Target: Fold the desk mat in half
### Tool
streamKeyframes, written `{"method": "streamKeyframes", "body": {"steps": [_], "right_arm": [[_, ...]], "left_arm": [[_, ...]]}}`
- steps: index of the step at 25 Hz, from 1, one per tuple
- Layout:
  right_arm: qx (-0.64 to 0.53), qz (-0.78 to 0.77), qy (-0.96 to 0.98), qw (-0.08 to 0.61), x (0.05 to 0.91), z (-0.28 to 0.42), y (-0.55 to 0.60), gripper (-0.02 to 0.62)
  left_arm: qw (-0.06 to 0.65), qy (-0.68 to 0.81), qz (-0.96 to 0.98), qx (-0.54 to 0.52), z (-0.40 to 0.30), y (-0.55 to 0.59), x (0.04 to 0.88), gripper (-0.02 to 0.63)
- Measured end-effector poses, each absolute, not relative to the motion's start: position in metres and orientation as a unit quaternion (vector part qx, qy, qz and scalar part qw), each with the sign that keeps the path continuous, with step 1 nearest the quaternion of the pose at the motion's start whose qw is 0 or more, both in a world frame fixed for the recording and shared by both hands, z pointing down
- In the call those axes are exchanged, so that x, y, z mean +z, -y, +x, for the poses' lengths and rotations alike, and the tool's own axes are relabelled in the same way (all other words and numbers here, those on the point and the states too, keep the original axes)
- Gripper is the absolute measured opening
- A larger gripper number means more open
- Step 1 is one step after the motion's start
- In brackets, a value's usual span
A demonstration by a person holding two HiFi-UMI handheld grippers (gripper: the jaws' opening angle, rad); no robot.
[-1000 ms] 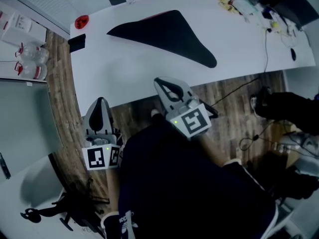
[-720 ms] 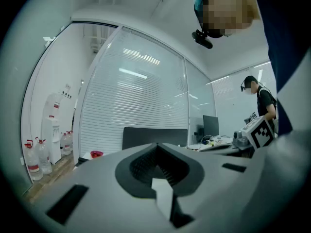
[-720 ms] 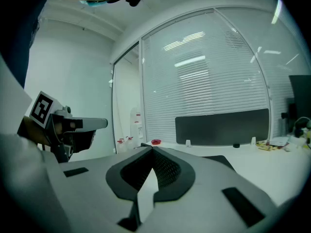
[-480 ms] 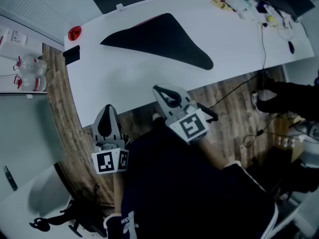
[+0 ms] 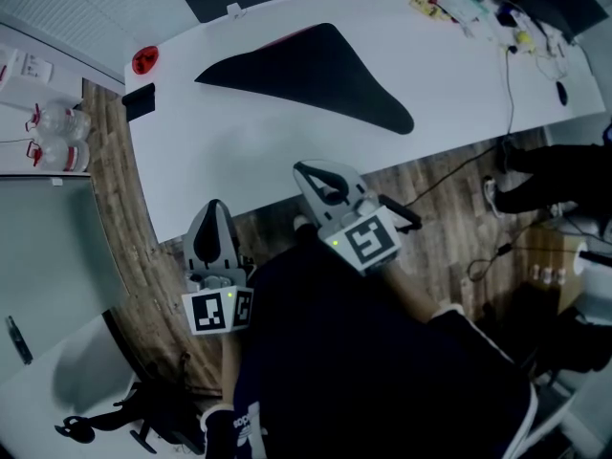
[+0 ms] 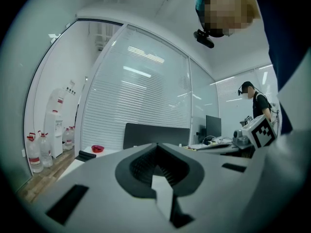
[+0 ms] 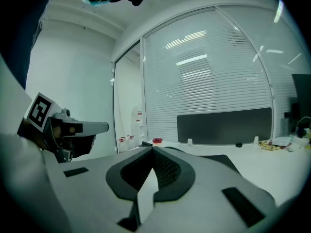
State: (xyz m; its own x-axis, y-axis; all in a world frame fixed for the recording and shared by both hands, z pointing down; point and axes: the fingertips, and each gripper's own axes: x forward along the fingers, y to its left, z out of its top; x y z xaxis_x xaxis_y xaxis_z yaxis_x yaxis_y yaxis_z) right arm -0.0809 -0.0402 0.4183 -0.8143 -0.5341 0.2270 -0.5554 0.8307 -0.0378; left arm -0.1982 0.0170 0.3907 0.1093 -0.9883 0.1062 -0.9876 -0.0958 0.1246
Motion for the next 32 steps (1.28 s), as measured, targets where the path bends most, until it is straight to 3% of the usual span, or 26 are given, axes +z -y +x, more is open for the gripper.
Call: {"method": "streamKeyframes", "body": {"steps": [32], "right_arm": [[0.031,0.309,0.946,0.091,0.410,-0.082,0.044,0.003]], "left_arm": [[0.063,0.658,0.750,-0.012,-0.200,-0.019,0.393,0.003]]}}
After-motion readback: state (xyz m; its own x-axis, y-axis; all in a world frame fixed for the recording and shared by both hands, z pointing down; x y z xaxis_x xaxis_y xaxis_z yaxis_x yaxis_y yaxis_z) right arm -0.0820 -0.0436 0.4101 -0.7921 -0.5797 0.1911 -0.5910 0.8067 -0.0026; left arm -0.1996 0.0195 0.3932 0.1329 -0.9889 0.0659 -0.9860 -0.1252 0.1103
